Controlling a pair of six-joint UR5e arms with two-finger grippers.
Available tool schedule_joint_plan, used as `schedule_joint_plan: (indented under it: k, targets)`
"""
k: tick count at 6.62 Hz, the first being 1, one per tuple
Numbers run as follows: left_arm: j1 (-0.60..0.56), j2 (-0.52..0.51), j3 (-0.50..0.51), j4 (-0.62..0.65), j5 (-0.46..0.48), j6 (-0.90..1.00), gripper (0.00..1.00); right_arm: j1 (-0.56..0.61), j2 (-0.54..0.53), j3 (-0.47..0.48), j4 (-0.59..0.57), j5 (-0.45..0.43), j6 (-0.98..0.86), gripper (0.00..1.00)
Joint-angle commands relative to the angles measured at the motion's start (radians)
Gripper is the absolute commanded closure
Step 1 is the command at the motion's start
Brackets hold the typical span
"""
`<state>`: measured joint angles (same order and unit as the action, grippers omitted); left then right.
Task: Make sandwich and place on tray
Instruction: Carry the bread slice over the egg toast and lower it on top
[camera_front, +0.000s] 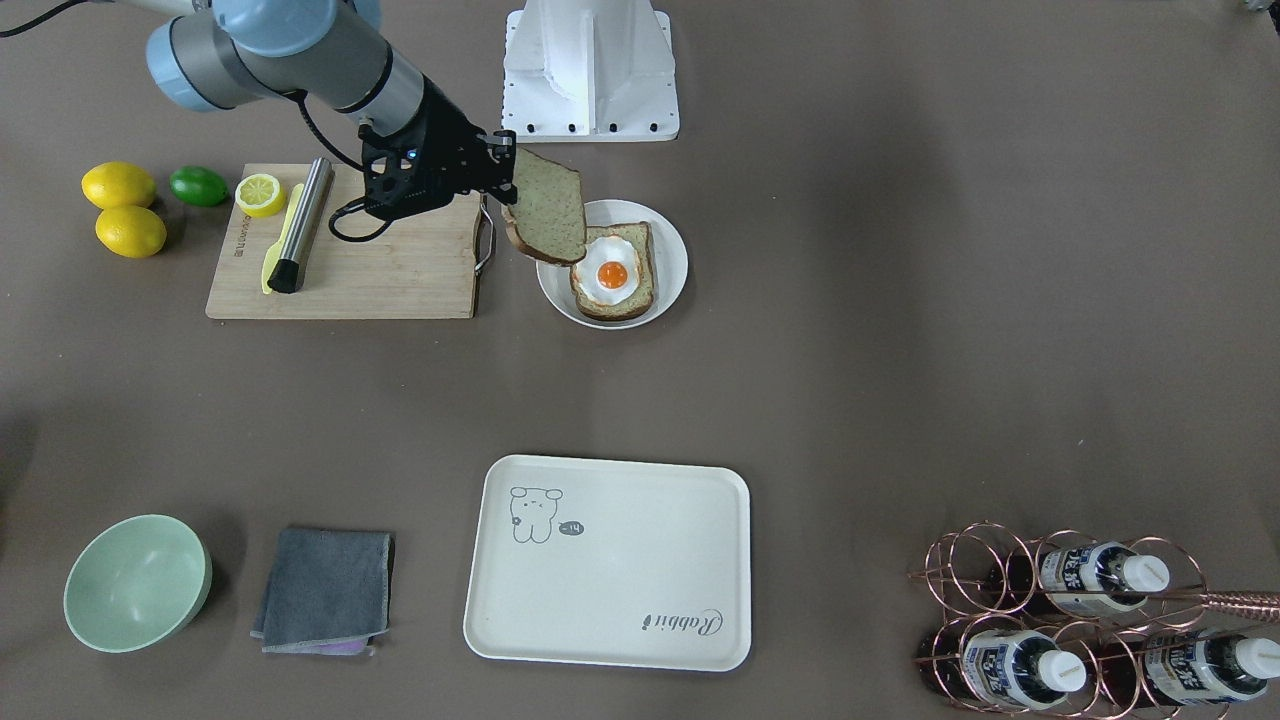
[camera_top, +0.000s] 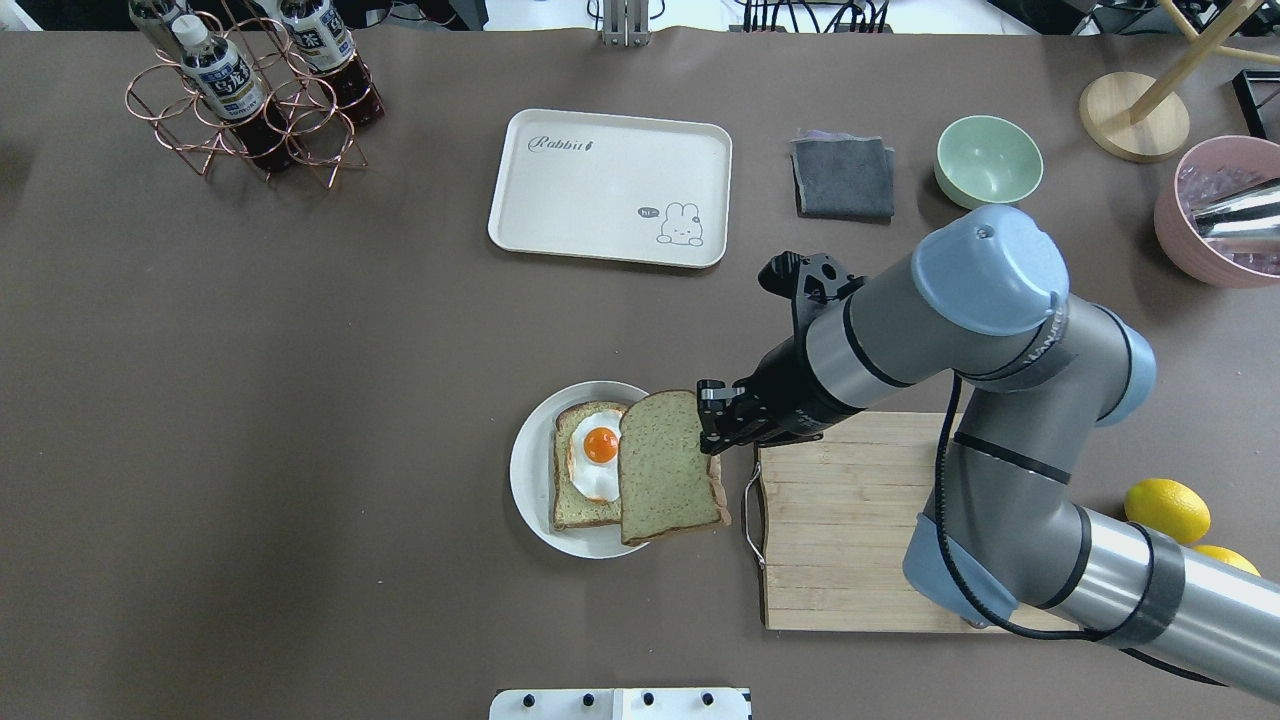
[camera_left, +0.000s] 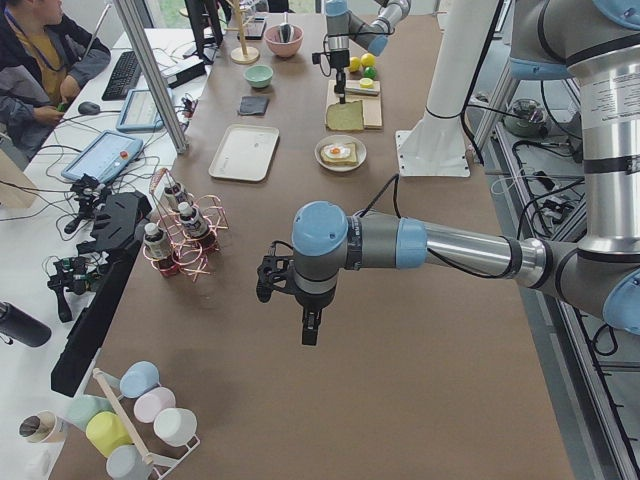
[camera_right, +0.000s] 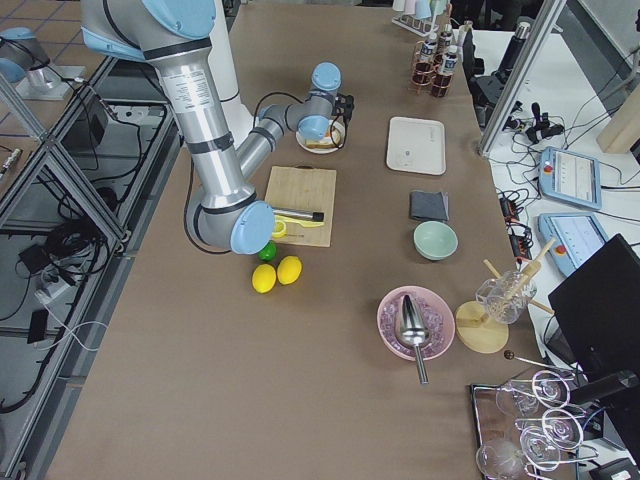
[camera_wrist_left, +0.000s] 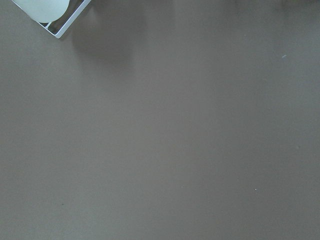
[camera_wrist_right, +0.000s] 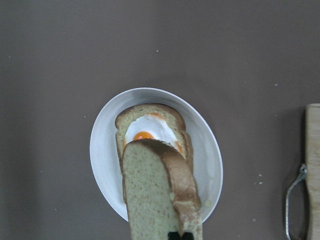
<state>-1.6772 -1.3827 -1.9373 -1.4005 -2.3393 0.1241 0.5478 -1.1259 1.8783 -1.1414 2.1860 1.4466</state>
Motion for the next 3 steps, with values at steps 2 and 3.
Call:
schedule_joint_plan:
  k: [2, 3]
  targets:
    - [-0.001, 0.033, -0.023, -0.003, -0.002, 0.0, 0.03, -0.031, 0.118, -0.131, 0.037, -0.042, 0.004, 1.0]
    - [-0.001, 0.033, -0.023, -0.003, -0.002, 0.0, 0.03, -0.031, 0.127, -0.189, 0.095, -0.042, 0.004, 1.0]
